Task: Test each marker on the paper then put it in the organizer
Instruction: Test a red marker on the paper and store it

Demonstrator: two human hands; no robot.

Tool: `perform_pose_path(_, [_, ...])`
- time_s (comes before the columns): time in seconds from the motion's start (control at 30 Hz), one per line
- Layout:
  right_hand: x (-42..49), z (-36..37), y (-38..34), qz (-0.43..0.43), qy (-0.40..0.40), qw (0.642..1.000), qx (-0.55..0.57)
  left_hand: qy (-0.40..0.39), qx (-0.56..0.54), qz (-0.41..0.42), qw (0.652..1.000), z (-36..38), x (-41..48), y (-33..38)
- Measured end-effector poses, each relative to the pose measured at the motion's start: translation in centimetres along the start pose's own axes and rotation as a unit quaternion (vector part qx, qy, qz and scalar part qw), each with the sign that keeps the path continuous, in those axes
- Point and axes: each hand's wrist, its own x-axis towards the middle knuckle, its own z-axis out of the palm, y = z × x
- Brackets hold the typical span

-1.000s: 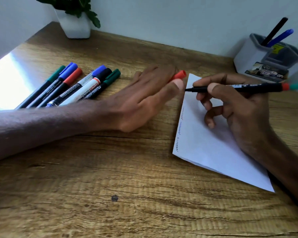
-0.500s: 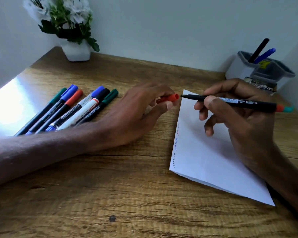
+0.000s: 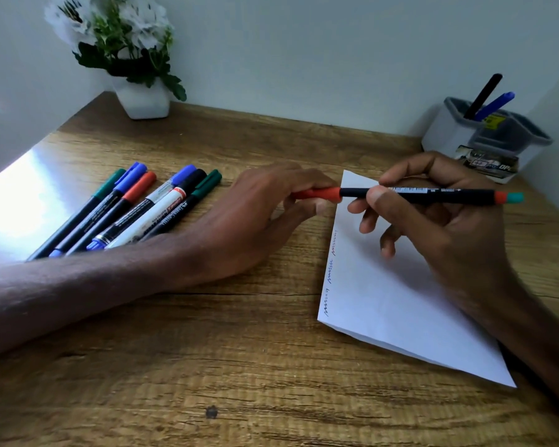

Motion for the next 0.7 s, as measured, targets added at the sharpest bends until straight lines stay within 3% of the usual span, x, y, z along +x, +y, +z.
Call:
perform_pose_path(0.43, [0.5, -0.2, 1.1, -0.058, -0.041, 0.997, -0.009, -0.010, -0.041, 0.054, 0.998, -0.1, -0.2, 0.2])
perform_pose_path(0.7, [0.5, -0.4, 1.1, -0.029, -0.055, 0.998, -0.001, 0.000, -0.020, 0.045, 0.999, 0.3, -0.3, 0.1])
